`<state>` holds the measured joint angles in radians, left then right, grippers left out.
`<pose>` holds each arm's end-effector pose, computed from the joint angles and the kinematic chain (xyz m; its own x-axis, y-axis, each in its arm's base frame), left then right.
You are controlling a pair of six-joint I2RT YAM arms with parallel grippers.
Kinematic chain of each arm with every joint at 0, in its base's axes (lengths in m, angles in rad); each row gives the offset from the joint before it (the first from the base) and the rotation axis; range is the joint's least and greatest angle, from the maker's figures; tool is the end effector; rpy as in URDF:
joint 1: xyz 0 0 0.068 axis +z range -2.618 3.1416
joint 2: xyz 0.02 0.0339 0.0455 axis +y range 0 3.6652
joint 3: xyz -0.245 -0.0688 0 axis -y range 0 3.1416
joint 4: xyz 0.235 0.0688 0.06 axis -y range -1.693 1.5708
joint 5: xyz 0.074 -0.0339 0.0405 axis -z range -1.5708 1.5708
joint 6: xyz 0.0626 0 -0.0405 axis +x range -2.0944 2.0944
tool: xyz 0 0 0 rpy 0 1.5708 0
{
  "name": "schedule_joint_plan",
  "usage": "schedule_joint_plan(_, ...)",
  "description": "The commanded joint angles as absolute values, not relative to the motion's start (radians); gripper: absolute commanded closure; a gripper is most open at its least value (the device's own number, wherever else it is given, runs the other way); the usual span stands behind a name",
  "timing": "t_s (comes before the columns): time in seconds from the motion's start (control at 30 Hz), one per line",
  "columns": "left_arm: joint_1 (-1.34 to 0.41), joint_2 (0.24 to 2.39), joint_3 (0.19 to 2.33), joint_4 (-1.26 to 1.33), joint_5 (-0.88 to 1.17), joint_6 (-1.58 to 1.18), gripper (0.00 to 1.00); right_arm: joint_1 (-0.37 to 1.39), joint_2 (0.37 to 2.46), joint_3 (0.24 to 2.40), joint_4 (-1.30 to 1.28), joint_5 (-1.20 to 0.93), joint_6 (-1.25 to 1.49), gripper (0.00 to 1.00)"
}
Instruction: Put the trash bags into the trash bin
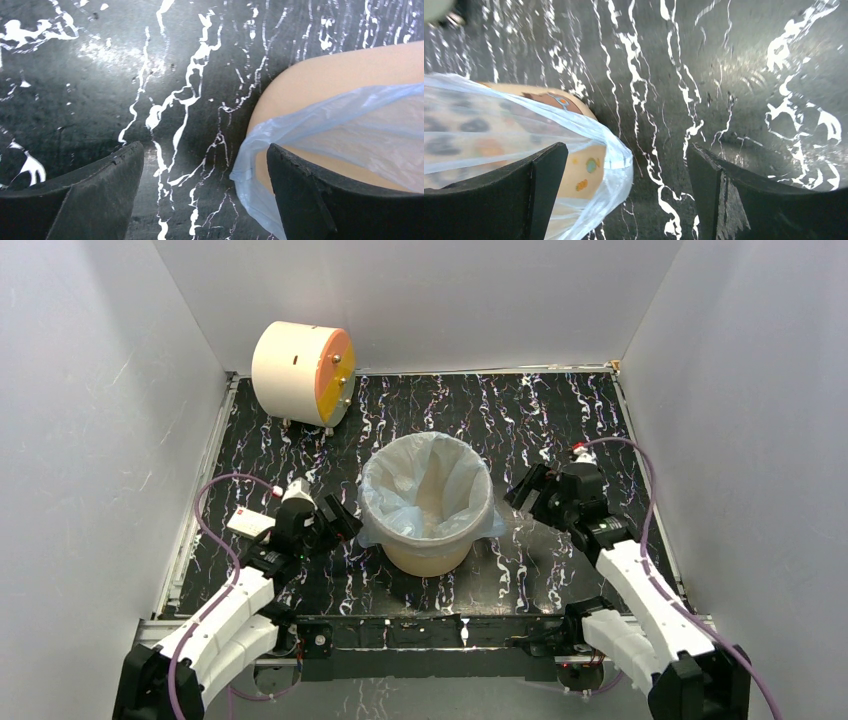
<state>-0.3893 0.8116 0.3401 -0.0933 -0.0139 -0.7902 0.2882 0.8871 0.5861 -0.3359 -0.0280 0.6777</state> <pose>0.1885 -0.0764 0.1648 -0.6104 -0.5175 -0.5997 -0.0924 0.7985 -0.5949 0.2078 0.0634 0.2098 -0.6359 0.4652 -0.6158 0.1194 0.8476 0.5170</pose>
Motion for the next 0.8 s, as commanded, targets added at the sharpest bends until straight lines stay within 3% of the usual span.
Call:
schedule_joint_plan(0.0, -0.383, 0.790, 0.362, -0.192, -0.135, -0.850, 0.07, 0.285, 0.788, 0.709, -0.332, 0.065, 0.650, 0.02)
schedule_joint_plan(0.17, -0.362, 0.803, 0.368, -0.215, -0.143, -0.898, 0.04, 0.284, 0.795, 0.842, -0.240, -0.185, 0.603, 0.02)
schedule_joint_plan(0.3, -0.333, 0.793, 0.380, -0.249, -0.173, -0.910, 0.02, 0.287, 0.971, 1.055, -0.300, -0.460, 0.552, 0.02)
schedule_joint_plan(0.4, -0.324, 0.787, 0.379, -0.214, -0.140, -0.845, 0.02, 0.325, 1.051, 1.166, -0.333, -0.527, 0.515, 0.02)
schedule_joint_plan(0.5, -0.325, 0.791, 0.371, -0.159, -0.070, -0.790, 0.03, 0.464, 1.110, 1.251, -0.386, -0.404, 0.424, 0.02)
schedule_joint_plan(0.77, -0.324, 0.775, 0.329, -0.101, 0.015, -0.768, 0.06, 0.886, 1.368, 1.482, -0.656, 0.180, 0.243, 0.02)
